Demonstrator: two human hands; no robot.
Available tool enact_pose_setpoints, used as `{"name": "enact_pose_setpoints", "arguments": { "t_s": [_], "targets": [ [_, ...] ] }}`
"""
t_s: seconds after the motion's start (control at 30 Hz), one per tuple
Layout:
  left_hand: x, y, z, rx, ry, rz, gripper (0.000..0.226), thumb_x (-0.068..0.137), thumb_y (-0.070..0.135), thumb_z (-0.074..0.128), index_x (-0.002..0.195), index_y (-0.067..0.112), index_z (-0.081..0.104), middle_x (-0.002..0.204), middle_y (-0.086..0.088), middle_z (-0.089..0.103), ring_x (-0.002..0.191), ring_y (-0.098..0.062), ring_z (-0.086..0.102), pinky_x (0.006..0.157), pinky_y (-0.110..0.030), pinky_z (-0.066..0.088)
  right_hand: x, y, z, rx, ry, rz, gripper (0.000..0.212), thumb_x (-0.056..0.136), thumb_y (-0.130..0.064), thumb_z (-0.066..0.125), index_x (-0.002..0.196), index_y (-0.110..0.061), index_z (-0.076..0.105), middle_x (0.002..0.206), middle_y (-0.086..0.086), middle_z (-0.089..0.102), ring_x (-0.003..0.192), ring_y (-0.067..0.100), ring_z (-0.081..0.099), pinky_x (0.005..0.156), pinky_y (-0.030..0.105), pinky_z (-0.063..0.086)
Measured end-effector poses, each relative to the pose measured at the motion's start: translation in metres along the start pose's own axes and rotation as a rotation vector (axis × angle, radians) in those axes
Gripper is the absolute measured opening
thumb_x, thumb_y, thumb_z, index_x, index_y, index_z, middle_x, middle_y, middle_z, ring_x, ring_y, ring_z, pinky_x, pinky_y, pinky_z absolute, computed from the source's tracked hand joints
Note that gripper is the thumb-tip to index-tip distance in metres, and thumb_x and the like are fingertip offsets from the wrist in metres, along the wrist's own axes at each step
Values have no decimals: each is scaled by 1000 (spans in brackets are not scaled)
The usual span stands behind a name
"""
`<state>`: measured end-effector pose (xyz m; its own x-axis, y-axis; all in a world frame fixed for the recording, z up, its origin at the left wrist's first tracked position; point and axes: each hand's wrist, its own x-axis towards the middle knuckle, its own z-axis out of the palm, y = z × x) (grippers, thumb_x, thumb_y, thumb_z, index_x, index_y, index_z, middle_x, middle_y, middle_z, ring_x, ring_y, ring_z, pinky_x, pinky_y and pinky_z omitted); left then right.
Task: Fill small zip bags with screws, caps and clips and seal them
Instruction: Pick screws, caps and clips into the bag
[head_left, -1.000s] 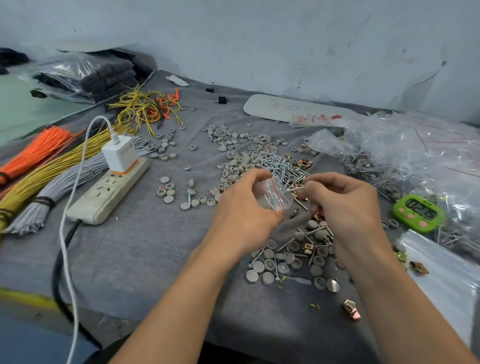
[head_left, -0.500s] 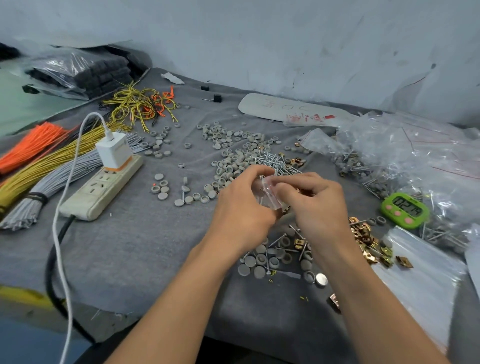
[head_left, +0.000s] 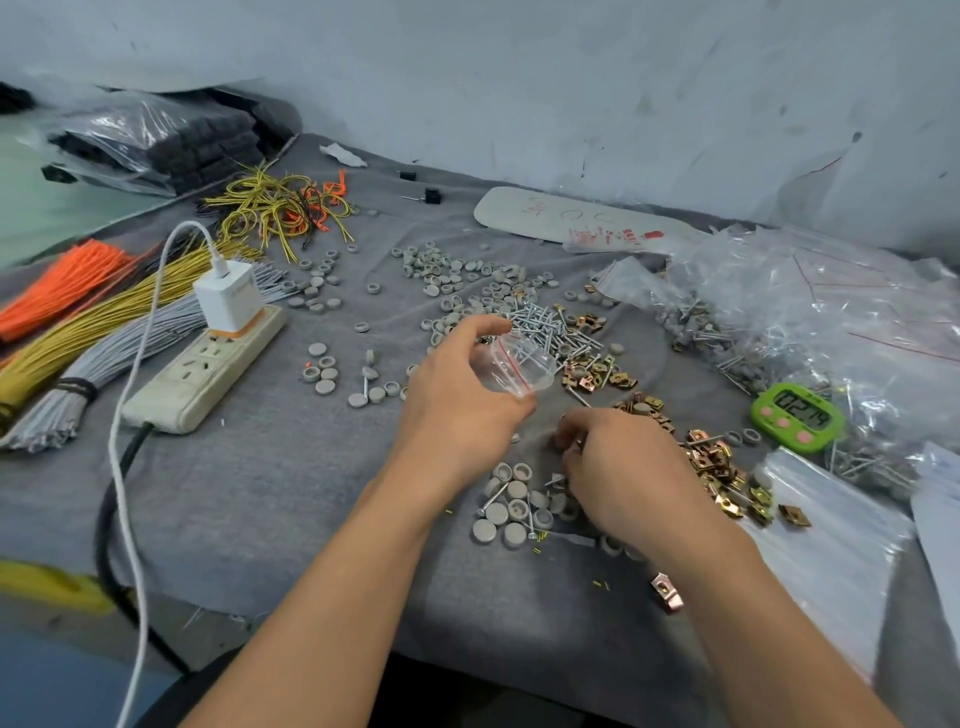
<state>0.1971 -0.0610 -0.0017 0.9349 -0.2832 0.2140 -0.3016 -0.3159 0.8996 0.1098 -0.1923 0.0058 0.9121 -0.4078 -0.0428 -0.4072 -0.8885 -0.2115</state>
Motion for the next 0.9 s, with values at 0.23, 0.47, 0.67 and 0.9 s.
{"name": "enact_pose_setpoints", "arguments": {
  "t_s": [0.23, 0.47, 0.67, 0.9],
  "targets": [
    [0, -2, 1, 15, -15, 2, 60, 71, 22, 84, 119, 47, 59, 108, 15, 70, 99, -5, 65, 80, -23, 52, 3, 0, -4, -139, -7, -18, 21, 91, -17, 53, 105, -31, 59, 102, -3, 66, 100, 26, 61, 82, 38, 33],
    [-1, 1, 0, 22, -17, -5, 60, 72, 21, 83, 119, 48, 59, 107, 14, 70, 93, -4, 66, 69, -14, 47, -2, 6, -3, 23, 147, 8, 17, 96, -40, 56, 95, -30, 69, 85, -7, 70, 92, 24, 64, 92, 40, 46],
    [1, 0, -1, 1, -14, 6, 59, 73, 18, 84, 118, 47, 59, 101, 11, 73, 70, -10, 66, 68, -31, 56, 7, 11, -7, -61, 104, 97, 22, 93, -36, 65, 113, -26, 66, 120, 3, 61, 110, 31, 60, 89, 39, 44],
    [1, -5, -3, 1, 0, 28, 59, 71, 17, 85, 115, 46, 60, 92, 18, 73, 76, 2, 68, 67, -19, 54, 13, 9, -6, -67, 78, 103, 18, 91, -24, 63, 109, -25, 64, 114, 2, 61, 100, 30, 61, 76, 35, 39]
  ]
}}
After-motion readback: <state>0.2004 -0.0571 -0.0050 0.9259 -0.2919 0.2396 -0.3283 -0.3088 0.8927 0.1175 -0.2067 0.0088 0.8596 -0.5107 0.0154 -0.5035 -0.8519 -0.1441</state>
